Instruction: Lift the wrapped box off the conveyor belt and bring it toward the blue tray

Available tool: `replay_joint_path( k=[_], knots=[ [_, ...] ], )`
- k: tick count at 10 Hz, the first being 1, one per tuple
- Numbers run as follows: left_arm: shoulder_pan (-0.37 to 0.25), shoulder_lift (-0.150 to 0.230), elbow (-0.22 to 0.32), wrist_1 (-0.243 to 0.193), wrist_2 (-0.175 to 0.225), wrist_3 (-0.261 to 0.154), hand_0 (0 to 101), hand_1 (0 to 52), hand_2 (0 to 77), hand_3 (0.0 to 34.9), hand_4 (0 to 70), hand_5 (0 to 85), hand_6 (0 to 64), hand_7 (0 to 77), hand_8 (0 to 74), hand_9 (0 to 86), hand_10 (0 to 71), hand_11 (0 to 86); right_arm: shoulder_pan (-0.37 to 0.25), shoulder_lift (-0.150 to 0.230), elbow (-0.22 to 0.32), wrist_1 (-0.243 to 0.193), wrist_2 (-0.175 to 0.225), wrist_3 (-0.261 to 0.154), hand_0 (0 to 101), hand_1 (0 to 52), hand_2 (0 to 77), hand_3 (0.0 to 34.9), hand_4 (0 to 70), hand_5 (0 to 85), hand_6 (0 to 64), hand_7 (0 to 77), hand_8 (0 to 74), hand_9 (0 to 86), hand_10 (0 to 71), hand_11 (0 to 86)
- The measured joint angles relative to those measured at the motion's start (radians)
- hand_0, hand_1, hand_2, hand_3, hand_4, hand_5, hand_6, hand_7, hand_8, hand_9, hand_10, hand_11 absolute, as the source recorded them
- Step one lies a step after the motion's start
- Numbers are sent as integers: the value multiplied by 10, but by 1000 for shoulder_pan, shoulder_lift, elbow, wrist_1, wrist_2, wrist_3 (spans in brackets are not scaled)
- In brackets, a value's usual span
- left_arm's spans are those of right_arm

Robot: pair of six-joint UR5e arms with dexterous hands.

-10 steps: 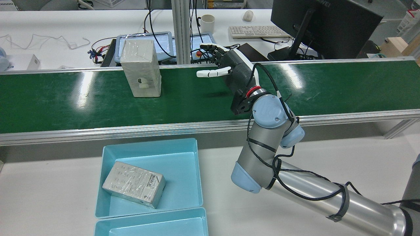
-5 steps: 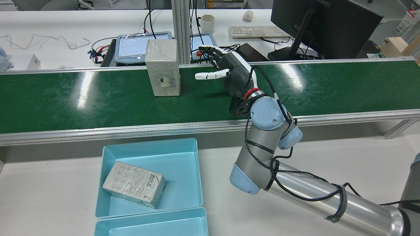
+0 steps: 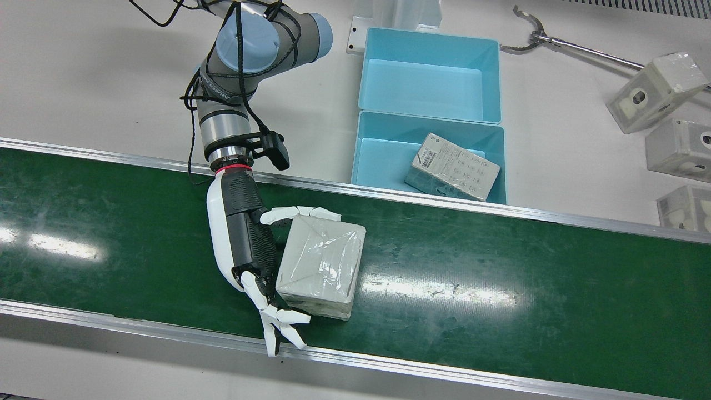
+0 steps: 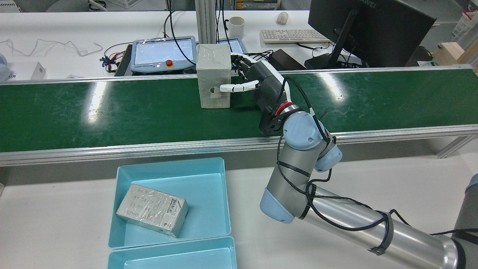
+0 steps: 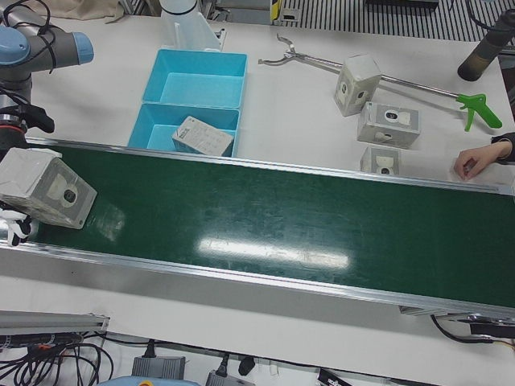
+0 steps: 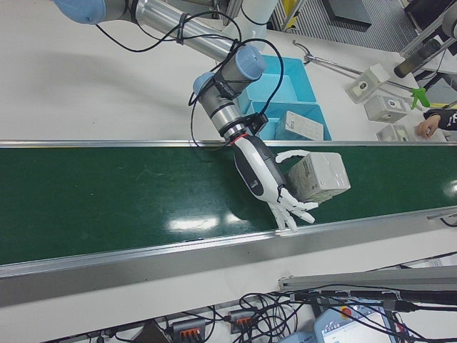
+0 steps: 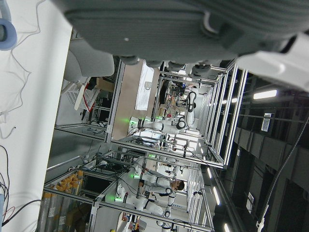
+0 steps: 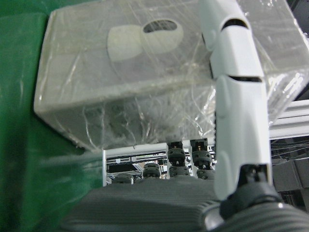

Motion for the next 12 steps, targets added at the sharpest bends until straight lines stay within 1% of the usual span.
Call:
replay_joint_path(
  k=[1,3,4,5,6,7,8,9,10,11,12],
  knots=[
    [0,0,0,0,0,0,0,0,5,0,0,11,0,5,5,5,5,5,0,2,-4,0,0,0,510,202,229,23,153,355,120,164,65,98,0,5],
    [0,0,0,0,0,0,0,0,5,0,0,11,5,5,5,0,5,5,3,3,-1,-3,11,1,510,202,229,23,153,355,120,164,65,98,0,5],
    [0,0,0,0,0,0,0,0,5,0,0,11,0,5,5,0,5,5,9,3,10,-7,15,1,542,180,262,0,169,453,240,305,251,262,5,76],
    [0,0,0,0,0,0,0,0,5,0,0,11,0,5,5,5,5,5,19,3,37,-28,16,1,565,153,289,0,207,480,284,327,322,338,5,207],
    [0,0,0,0,0,0,0,0,5,0,0,11,0,5,5,5,5,5,26,3,86,-71,13,1,568,125,305,0,240,513,322,344,355,371,5,327],
    [0,0,0,0,0,0,0,0,5,0,0,11,5,0,5,5,5,5,25,-1,171,-144,2,2,604,104,311,0,262,535,344,355,376,387,65,393],
    [0,0,0,0,0,0,0,0,5,0,0,11,0,0,5,0,5,5,-1,-11,268,-218,-16,4,619,104,311,0,273,556,365,360,398,393,120,453],
    [0,0,0,0,0,0,0,0,5,0,0,11,5,0,5,5,5,5,-44,-23,359,-279,-33,4,619,104,311,0,273,556,365,360,398,393,120,453],
    [0,0,0,0,0,0,0,0,5,0,0,11,5,5,5,0,0,5,-95,-33,430,-321,-45,3,616,104,311,0,305,589,398,376,431,415,153,496],
    [0,0,0,0,0,0,0,0,11,0,0,11,5,0,5,0,5,5,-141,-40,475,-346,-52,2,618,104,311,0,305,595,404,382,442,415,158,502],
    [0,0,0,0,0,0,0,0,11,0,0,11,5,0,5,0,5,5,-183,-48,503,-366,-57,-2,620,104,311,0,311,595,409,382,447,415,158,507]
  ],
)
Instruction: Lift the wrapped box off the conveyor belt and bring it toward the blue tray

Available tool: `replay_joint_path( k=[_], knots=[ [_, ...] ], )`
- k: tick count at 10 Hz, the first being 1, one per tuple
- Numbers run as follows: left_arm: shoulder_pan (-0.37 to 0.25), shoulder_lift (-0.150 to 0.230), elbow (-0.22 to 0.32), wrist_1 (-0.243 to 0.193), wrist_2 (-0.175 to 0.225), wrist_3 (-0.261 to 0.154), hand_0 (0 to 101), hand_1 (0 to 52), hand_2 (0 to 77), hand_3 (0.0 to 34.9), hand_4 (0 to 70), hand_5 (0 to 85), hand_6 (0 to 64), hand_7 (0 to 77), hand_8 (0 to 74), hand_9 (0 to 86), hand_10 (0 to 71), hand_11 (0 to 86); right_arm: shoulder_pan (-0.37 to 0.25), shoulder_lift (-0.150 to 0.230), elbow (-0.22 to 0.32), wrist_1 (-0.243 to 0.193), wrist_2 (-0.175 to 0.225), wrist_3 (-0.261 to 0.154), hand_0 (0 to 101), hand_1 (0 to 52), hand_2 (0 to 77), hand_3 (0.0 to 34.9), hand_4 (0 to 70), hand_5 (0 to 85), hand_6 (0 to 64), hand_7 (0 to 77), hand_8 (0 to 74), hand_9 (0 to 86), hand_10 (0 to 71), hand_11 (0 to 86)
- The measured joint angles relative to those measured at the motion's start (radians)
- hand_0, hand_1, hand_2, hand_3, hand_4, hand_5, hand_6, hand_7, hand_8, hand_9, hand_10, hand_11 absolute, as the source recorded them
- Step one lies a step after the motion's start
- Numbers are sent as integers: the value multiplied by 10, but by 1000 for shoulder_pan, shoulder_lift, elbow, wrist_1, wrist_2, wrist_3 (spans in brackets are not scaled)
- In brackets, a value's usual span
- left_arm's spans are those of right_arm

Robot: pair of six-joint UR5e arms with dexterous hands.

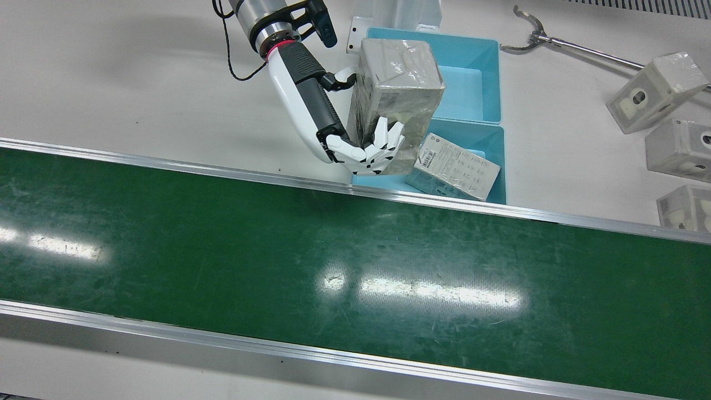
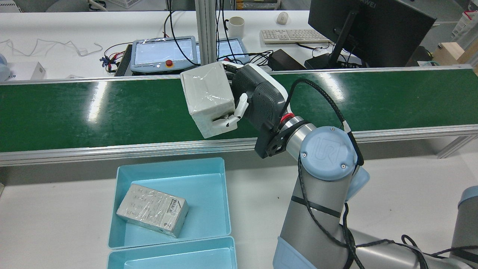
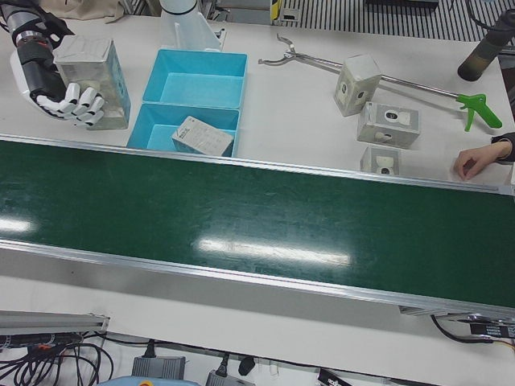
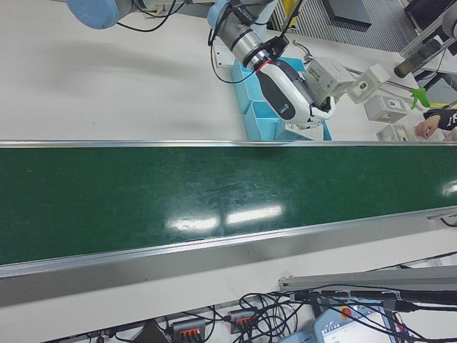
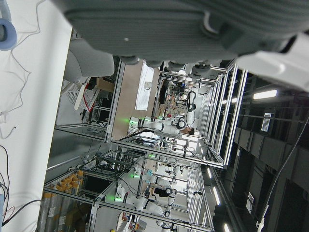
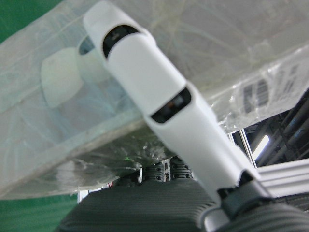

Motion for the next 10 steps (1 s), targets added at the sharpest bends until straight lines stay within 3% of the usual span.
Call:
replay_joint_path(
  k=[2,3,4,5,6,7,8,10],
  knots=[
    [0,0,0,0,0,0,0,0,5,0,0,11,5,5,5,0,5,5,-53,-18,21,-21,-4,-12,628,104,311,0,316,600,420,382,458,415,164,524],
    [0,0,0,0,0,0,0,0,11,0,0,11,5,0,5,0,5,5,-75,-23,25,-24,-4,-15,637,44,338,0,213,644,349,371,382,376,65,458],
    [0,0,0,0,0,0,0,0,11,0,0,11,5,0,5,0,5,5,-103,-25,28,-23,-5,-16,676,142,289,0,131,578,284,322,311,300,65,458],
    [0,0,0,0,0,0,0,0,11,0,0,11,0,5,5,0,5,5,-134,-24,29,-21,-5,-17,651,267,207,23,82,480,207,235,207,185,0,371],
    [0,0,0,0,0,0,0,0,11,0,0,11,0,5,5,0,5,5,-160,-20,30,-20,-5,-18,583,273,180,78,82,480,207,235,207,185,0,240],
    [0,0,0,0,0,0,0,0,11,0,0,11,5,5,5,0,5,5,-177,-18,33,-19,-5,-20,583,273,180,78,115,371,114,136,82,104,0,82],
    [0,0,0,0,0,0,0,0,11,0,0,11,5,5,5,0,5,5,-188,-19,39,-19,-6,-23,492,158,60,79,93,164,27,0,0,16,0,16],
    [0,0,0,0,0,0,0,0,5,0,0,11,5,0,5,0,5,5,-203,-22,70,-19,-6,-41,492,158,60,79,93,164,27,0,0,16,0,16]
  ],
)
